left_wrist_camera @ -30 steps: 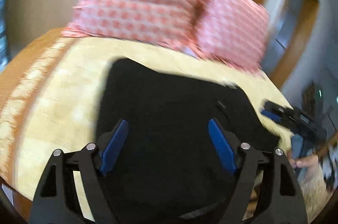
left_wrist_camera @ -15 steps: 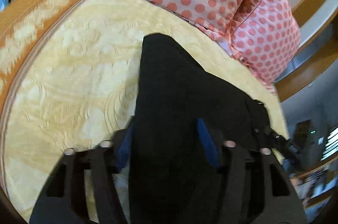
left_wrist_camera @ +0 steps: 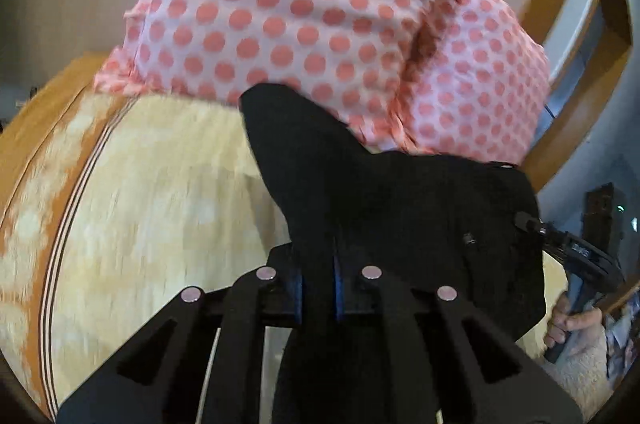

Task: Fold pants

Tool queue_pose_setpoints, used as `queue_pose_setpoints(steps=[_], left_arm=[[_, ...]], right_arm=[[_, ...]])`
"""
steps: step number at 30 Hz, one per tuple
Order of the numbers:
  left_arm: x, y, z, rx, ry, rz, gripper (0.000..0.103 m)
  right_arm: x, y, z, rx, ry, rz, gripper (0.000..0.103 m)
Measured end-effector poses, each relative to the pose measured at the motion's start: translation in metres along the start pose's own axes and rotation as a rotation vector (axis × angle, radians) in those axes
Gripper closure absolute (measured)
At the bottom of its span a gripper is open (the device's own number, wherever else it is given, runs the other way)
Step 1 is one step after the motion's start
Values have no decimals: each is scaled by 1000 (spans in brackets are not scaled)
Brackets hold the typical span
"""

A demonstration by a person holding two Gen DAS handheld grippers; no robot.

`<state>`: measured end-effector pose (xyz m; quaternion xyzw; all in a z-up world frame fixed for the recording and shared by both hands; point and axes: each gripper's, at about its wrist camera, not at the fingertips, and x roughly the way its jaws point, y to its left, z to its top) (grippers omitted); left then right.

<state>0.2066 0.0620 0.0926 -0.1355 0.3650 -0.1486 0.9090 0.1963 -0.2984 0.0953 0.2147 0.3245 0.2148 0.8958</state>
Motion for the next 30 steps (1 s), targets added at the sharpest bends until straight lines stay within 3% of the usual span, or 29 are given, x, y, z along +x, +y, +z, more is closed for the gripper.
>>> queue_pose_setpoints(steps=[3, 5, 7, 10, 11, 12, 13, 17, 20, 23, 25, 26, 27, 28, 30], left_arm=[[46, 13, 18, -71, 81, 11, 91], [82, 23, 15, -102, 170, 74, 86], [88, 23, 7, -100, 153, 122, 79], [60, 11, -1, -46, 83, 159, 73], [43, 5, -6, -26, 45, 157, 68], [33, 2, -10, -18, 27, 144, 57], [15, -5, -18, 0, -3, 103, 52], [-15, -28, -50, 60, 7, -56, 42], [-7, -39, -74, 91, 63, -87, 36], [21, -39, -85, 91, 121, -30, 34], [15, -46, -90, 109, 85, 9, 32], [8, -50, -93, 113, 79, 15, 29], [-1, -53, -98, 122, 59, 15, 19], [-13, -56, -105, 135, 26, 32, 8], [-30, -60, -121, 170, -26, 103, 2]], right_arm=[[24, -29, 10, 80, 4, -57, 91], [52, -43, 0, 106, 89, -152, 87], [64, -45, -11, 74, 133, -254, 75], [46, -37, -13, 50, 76, -319, 53], [30, -31, -15, 40, 27, -320, 46], [16, -25, -19, 35, -12, -276, 43], [4, -18, -23, 33, -28, -205, 43], [-14, 3, -50, 26, 18, -11, 43], [-4, 12, -69, 27, 74, 13, 41], [14, 7, -81, 48, 118, -11, 40], [10, 15, -78, 52, 123, -56, 39], [2, 27, -79, 14, 107, -107, 29], [-6, 41, -83, -48, 80, -152, 8], [-12, 48, -87, -86, 57, -178, 2], [-25, 70, -112, -170, 2, -262, 1]])
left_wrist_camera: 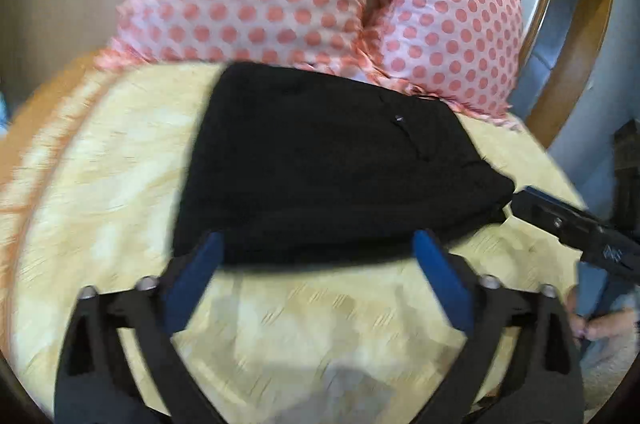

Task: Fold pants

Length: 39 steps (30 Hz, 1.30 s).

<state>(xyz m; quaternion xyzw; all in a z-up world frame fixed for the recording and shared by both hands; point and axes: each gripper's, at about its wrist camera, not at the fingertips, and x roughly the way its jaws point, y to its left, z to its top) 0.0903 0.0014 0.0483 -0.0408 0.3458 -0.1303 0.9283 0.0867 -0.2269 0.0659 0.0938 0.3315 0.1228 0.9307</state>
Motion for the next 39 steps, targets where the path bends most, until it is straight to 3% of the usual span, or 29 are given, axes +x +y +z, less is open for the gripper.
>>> queue_pose_setpoints(steps=[2, 4, 10, 12, 16, 39], left_arm=[[-13, -5, -21, 50, -24, 120, 2], [-20, -6, -37, 64, -22, 182, 2], [-18, 1, -65, 55, 25, 215, 2], [-21, 2, -70, 57, 11, 225, 2], [-24, 2, -75, 58, -13, 225, 2], [-25, 0, -78, 54, -43, 234, 2]], right_arm=[[-5, 14, -20, -41, -16, -13, 1], [-5, 26, -40, -65, -15, -49, 1], [-4, 34, -76, -66, -14, -180, 1], [-2, 31, -82, -48, 1, -175, 1], [-5, 36, -95, -84, -47, -249, 1], [-8, 36, -100, -86, -65, -248, 1]])
